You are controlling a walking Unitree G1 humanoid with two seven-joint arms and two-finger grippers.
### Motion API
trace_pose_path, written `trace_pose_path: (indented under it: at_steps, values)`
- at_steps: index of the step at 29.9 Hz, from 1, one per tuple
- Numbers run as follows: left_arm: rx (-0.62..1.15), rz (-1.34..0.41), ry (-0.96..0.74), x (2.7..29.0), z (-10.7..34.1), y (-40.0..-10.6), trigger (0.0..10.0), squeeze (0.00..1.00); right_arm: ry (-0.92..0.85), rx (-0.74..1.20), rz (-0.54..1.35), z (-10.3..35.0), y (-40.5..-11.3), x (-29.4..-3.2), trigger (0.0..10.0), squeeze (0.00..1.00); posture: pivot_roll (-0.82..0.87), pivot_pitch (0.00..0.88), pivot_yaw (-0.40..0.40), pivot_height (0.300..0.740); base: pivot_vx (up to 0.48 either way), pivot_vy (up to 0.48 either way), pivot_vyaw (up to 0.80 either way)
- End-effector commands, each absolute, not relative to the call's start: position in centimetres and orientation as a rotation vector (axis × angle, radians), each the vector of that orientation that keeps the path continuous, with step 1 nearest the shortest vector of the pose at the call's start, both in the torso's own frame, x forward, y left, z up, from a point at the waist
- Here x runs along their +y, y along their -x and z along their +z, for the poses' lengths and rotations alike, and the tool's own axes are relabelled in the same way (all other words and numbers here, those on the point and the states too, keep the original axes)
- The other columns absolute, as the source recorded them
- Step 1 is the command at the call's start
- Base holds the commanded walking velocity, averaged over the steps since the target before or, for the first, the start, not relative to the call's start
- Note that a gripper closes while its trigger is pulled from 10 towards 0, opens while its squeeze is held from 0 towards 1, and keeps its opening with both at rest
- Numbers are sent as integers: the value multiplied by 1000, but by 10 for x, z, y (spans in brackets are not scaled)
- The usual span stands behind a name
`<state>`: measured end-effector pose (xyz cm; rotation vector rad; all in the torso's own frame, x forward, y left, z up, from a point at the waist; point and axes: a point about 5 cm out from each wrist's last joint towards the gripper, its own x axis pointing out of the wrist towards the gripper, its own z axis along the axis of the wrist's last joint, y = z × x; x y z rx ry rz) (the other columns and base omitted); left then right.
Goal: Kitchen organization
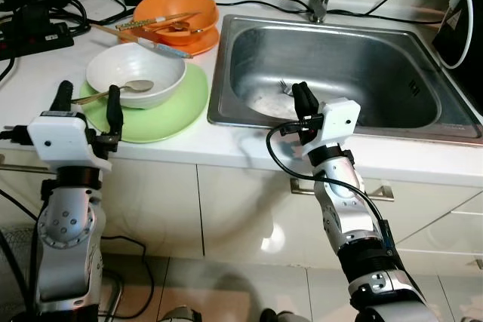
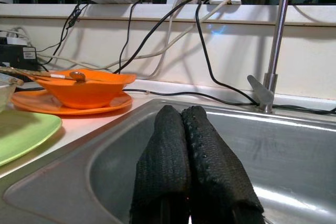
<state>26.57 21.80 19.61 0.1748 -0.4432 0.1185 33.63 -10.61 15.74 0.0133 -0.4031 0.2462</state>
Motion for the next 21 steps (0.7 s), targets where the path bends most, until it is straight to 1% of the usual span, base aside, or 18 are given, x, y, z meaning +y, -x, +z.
trace_pose_path:
  at_steps: [1, 11, 12, 14, 15, 16, 21]
  values:
    - [-432, 113, -160, 216, 194, -269, 10000, 0, -16, -391, 230, 156, -336, -110, 10000, 0, 106, 91, -47, 740, 0, 0, 0]
    - [-418, 118, -120, 217, 192, -274, 10000, 0, -15, -393, 226, 156, -336, -111, 10000, 0, 104, 92, -46, 740, 0, 0, 0]
    - [-421, 115, -115, 216, 192, -275, 4627, 0, -15, -394, 226, 156, -336, -111, 10000, 0, 104, 90, -46, 740, 0, 0, 0]
    - [-422, 114, -114, 216, 193, -276, 4627, 0, -15, -395, 226, 157, -337, -111, 10000, 0, 104, 90, -46, 740, 0, 0, 0]
    - [-424, 113, -112, 215, 193, -276, 784, 0, -15, -395, 226, 157, -337, -111, 10000, 0, 103, 88, -45, 740, 0, 0, 0]
    - [-425, 113, -110, 215, 193, -276, 0, 0, -14, -395, 226, 157, -337, -111, 10000, 0, 101, 87, -45, 740, 0, 0, 0]
    - [-428, 110, -103, 214, 193, -277, 0, 0, -14, -395, 226, 156, -336, -111, 10000, 0, 100, 81, -43, 740, 0, 0, 0]
